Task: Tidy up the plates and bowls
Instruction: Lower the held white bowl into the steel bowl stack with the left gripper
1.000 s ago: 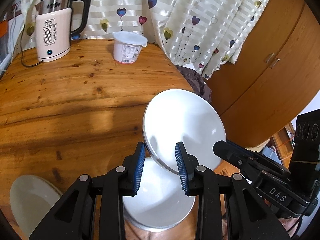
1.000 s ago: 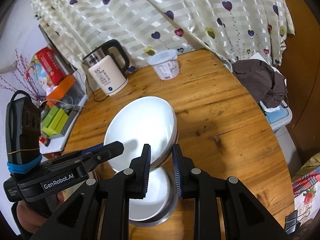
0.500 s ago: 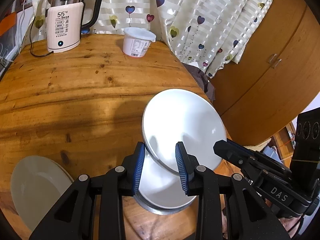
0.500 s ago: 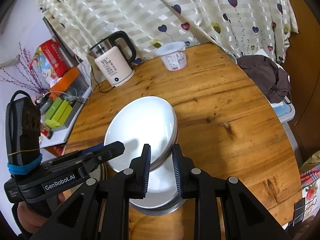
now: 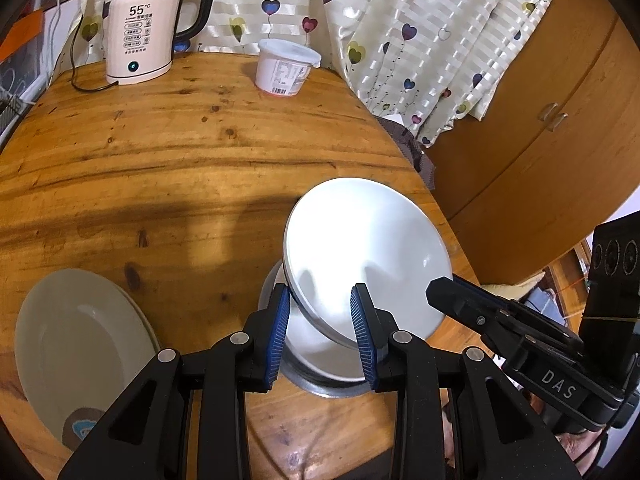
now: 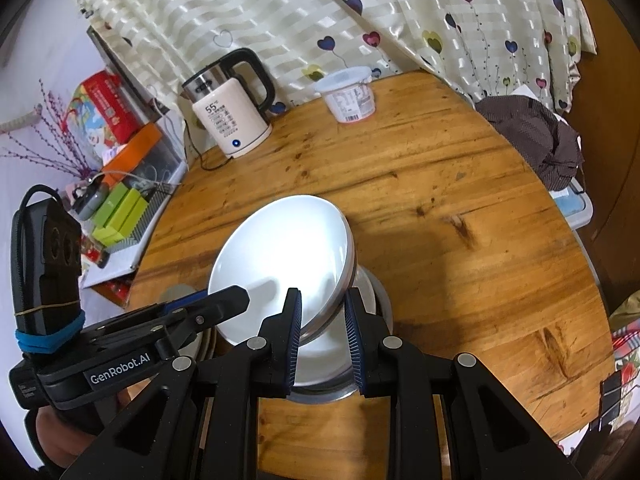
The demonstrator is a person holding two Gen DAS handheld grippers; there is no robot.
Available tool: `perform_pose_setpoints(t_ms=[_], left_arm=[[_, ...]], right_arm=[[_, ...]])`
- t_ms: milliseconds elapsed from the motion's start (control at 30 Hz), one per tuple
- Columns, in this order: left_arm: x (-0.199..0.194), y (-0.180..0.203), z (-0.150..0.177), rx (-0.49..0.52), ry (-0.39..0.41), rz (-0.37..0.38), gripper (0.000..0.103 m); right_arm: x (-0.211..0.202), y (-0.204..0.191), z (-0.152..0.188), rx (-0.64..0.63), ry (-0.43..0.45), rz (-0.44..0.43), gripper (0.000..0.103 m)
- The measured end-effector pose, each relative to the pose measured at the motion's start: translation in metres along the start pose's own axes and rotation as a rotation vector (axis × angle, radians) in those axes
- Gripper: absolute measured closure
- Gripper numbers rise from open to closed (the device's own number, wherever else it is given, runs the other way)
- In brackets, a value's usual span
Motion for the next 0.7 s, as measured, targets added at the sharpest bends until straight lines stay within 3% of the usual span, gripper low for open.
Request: perform_pose_setpoints(t_ms=[700], left_arm=[[0.008, -0.004, 0.016, -0.001, -0.029, -0.033, 0.071]], right_arm=[[0.014, 0.004, 0.016, -0.012, -0.055, 0.005, 0.08]])
Point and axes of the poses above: each gripper's, at about its wrist camera, not at the fingertips, and x roughly the way its jaws point, y to its right, z to its underside, the point moved 7 cm from there along x, roughly the way its jaws point, and after that the axes turned 12 degrees about z, right-handed, at the moved point
